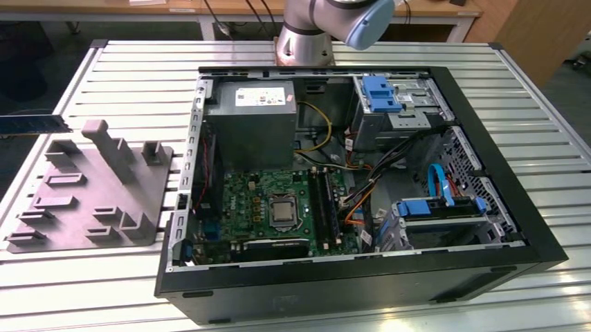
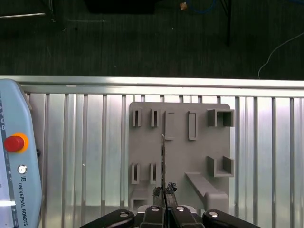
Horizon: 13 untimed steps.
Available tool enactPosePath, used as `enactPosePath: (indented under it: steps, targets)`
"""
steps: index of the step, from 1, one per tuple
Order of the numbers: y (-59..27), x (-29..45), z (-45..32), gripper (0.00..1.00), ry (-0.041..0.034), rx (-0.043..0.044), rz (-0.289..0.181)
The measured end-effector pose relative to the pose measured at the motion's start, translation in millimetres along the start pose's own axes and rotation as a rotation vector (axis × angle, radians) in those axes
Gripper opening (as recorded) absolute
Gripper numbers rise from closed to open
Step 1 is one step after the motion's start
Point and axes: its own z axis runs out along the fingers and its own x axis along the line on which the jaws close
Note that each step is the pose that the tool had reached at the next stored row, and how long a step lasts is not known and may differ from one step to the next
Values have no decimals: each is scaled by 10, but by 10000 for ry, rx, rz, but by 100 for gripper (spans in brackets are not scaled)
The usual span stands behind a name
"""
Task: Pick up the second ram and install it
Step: 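Pick up the second ram and move it above second insertion slot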
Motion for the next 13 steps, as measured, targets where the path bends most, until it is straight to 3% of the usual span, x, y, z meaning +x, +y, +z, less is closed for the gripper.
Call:
enactPosePath:
  steps: [13]
  targets:
    - [-176, 0, -4, 11, 1, -1, 0]
